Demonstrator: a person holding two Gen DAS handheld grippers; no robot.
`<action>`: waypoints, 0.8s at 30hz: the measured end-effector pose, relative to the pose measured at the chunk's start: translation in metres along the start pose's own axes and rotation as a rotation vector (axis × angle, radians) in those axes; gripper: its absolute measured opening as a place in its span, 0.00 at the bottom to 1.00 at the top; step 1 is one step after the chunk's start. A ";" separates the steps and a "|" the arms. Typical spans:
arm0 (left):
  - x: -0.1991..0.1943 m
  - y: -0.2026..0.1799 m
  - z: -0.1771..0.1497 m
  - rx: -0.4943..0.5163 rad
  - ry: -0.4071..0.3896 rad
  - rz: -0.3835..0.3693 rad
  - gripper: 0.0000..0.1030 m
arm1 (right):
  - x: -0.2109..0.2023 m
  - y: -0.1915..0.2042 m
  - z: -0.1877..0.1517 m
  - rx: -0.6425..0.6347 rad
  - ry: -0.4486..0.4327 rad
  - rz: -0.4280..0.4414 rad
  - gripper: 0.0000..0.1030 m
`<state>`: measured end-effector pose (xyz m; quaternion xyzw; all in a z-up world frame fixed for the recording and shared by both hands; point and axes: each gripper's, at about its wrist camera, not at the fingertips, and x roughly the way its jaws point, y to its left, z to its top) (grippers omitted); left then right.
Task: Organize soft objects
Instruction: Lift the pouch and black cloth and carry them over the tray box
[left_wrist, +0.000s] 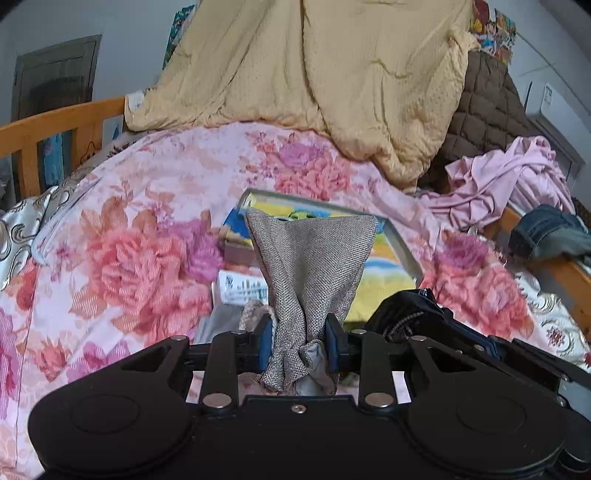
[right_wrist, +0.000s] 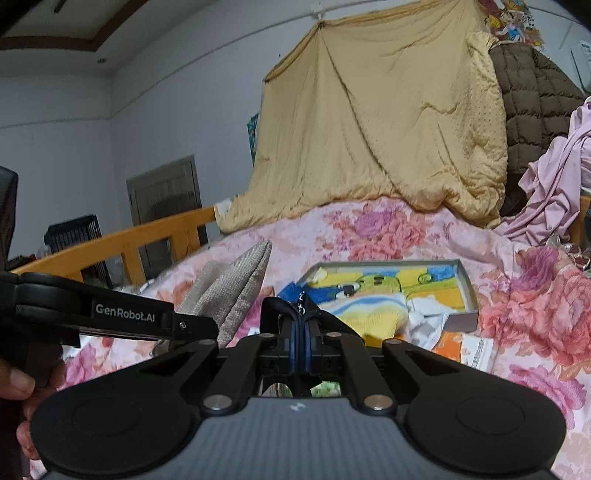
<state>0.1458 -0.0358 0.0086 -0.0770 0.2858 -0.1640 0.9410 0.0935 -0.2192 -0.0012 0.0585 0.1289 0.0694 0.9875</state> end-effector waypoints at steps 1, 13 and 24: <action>-0.001 0.000 0.002 -0.003 -0.005 -0.003 0.30 | -0.001 0.000 0.001 -0.003 -0.012 -0.002 0.05; 0.010 -0.005 0.036 -0.021 -0.045 -0.049 0.30 | -0.006 -0.019 0.020 0.028 -0.087 -0.038 0.05; 0.035 -0.015 0.074 0.020 -0.075 -0.080 0.30 | 0.026 -0.048 0.055 0.006 -0.185 -0.078 0.05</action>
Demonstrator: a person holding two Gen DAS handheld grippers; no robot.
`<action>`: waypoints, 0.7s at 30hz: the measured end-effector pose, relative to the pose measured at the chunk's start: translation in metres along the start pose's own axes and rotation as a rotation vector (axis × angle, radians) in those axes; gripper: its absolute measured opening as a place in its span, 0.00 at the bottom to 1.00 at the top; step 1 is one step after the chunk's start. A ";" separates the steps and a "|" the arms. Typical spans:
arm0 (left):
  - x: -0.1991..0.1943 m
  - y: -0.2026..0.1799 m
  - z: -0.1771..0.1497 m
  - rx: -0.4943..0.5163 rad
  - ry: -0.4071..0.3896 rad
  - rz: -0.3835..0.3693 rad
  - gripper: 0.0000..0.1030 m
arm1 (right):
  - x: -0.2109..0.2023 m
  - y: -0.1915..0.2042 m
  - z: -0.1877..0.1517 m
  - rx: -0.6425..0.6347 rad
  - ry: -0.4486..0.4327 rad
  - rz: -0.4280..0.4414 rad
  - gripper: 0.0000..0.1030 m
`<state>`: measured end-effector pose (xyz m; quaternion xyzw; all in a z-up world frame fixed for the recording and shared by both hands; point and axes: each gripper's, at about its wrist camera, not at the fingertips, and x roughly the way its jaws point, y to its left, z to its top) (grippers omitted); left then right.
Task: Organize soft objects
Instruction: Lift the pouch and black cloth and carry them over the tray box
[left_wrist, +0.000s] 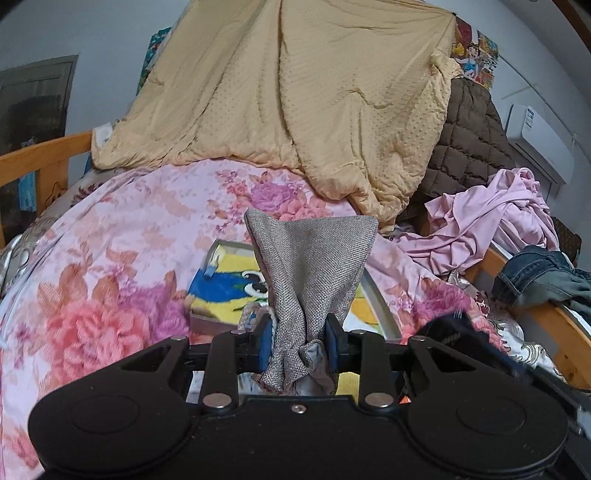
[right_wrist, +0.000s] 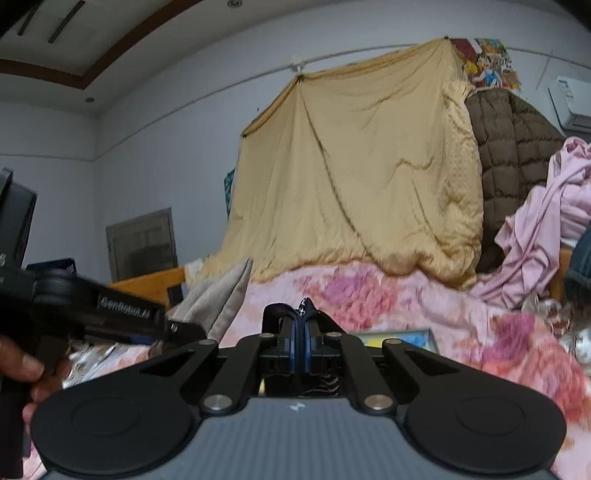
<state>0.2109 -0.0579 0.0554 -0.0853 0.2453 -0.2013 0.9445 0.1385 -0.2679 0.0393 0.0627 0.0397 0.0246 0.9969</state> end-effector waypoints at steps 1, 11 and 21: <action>0.004 -0.001 0.003 0.000 -0.003 -0.003 0.30 | 0.007 -0.005 0.003 0.006 -0.004 -0.002 0.05; 0.073 -0.001 0.043 -0.061 -0.018 -0.005 0.30 | 0.098 -0.058 0.020 0.020 -0.010 -0.066 0.05; 0.177 -0.005 0.062 -0.129 0.023 -0.013 0.30 | 0.162 -0.123 -0.016 0.161 0.126 -0.078 0.05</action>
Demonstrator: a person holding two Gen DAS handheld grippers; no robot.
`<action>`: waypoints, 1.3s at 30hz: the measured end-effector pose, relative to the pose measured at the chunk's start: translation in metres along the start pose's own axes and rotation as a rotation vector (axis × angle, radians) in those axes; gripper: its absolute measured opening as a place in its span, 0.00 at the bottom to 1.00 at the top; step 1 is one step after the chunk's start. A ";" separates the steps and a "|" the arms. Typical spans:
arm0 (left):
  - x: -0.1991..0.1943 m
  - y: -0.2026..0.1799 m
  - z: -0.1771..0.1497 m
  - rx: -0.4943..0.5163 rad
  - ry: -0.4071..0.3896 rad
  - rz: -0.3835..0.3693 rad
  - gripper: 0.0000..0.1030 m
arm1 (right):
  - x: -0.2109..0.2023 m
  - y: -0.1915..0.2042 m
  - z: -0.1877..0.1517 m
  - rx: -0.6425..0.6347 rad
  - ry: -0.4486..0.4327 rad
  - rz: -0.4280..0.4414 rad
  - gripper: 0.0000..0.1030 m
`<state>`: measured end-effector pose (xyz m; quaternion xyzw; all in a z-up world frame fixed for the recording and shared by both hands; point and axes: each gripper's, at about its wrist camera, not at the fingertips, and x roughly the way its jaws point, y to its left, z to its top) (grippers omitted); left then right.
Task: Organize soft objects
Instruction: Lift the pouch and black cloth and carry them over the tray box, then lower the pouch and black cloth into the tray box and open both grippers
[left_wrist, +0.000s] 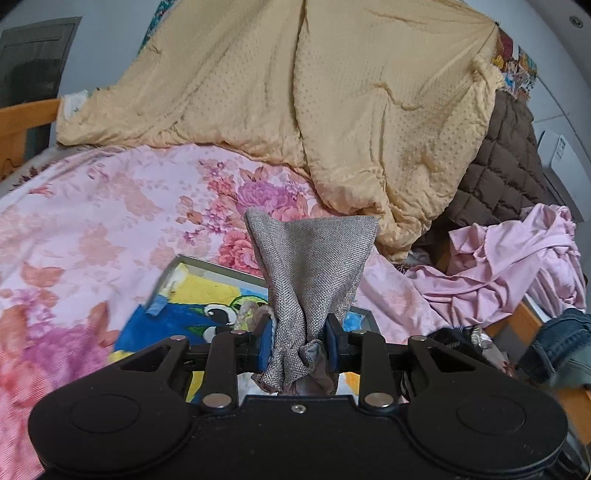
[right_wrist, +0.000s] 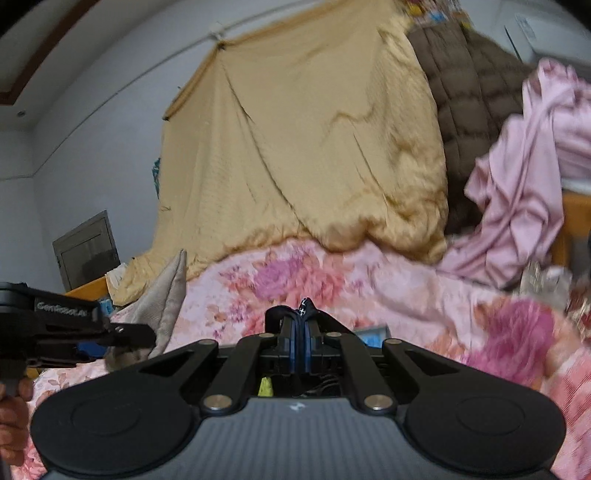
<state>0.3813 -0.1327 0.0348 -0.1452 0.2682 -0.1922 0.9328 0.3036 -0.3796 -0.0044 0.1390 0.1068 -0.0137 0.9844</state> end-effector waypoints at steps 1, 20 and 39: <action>0.010 -0.001 0.000 -0.002 0.008 0.002 0.30 | 0.004 -0.002 -0.003 -0.004 0.009 0.003 0.05; 0.110 -0.003 -0.031 -0.003 0.261 0.106 0.30 | 0.045 -0.016 -0.030 0.002 0.209 -0.011 0.06; 0.122 -0.003 -0.044 0.016 0.345 0.137 0.34 | 0.060 -0.021 -0.046 0.010 0.363 -0.031 0.11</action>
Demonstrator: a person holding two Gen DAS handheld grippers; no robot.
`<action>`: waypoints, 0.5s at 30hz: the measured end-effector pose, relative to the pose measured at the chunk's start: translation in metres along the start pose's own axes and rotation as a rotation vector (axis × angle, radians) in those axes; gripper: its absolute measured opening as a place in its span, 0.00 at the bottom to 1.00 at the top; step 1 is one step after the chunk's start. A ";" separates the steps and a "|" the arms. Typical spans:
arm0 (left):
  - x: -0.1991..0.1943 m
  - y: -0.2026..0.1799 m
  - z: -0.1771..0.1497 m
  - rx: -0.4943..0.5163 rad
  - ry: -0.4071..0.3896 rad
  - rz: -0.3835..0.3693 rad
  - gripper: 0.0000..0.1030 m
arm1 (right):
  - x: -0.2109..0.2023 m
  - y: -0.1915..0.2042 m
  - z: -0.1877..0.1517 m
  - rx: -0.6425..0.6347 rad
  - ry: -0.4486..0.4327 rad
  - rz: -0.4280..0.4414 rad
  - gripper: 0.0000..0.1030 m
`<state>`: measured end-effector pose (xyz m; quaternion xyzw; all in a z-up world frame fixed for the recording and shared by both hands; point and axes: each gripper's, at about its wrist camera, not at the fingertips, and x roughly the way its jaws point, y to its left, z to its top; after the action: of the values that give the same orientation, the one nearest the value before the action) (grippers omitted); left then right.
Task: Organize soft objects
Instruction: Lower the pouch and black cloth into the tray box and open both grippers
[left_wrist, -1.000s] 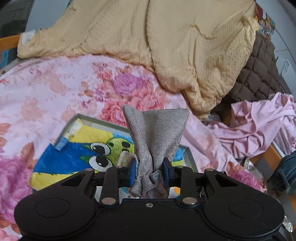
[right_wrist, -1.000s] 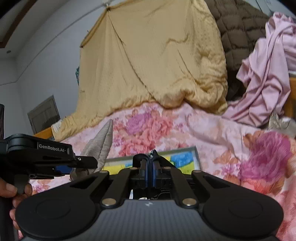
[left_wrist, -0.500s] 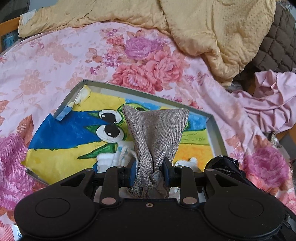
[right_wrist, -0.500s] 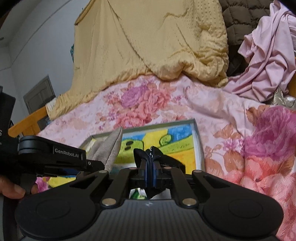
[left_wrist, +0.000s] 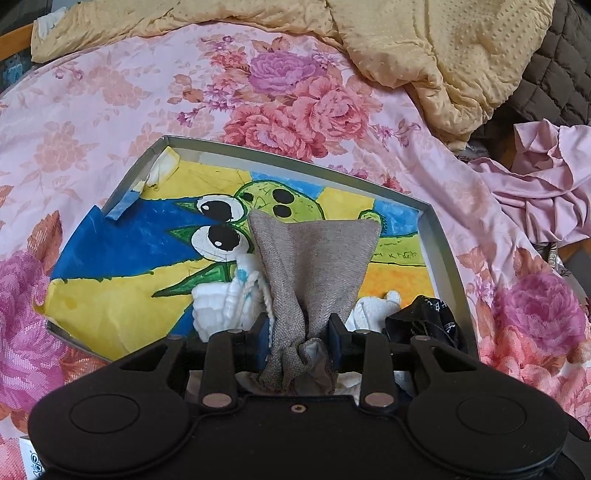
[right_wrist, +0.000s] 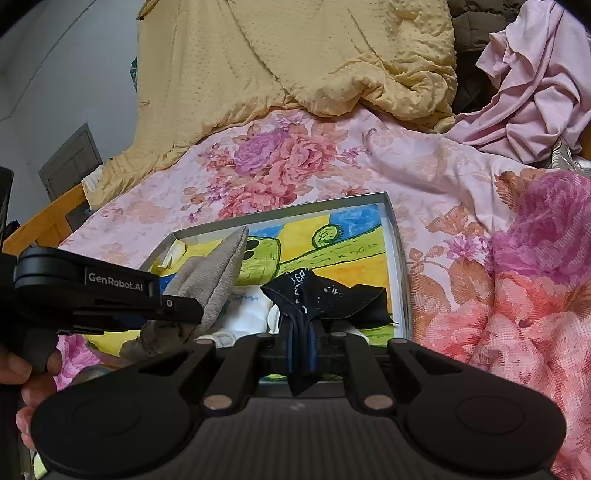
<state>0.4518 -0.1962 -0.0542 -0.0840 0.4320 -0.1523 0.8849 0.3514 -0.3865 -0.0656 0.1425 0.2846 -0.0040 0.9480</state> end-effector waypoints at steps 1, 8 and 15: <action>0.000 0.000 0.000 -0.003 0.000 -0.001 0.35 | 0.000 0.000 0.000 -0.002 0.001 -0.002 0.11; -0.005 0.002 0.000 -0.012 0.002 -0.006 0.39 | -0.005 0.001 0.001 -0.020 -0.005 -0.019 0.32; -0.016 0.008 -0.002 -0.012 -0.006 -0.001 0.47 | -0.014 0.006 0.004 -0.038 -0.023 -0.021 0.51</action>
<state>0.4428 -0.1829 -0.0458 -0.0899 0.4303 -0.1498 0.8856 0.3425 -0.3824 -0.0534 0.1214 0.2754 -0.0104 0.9536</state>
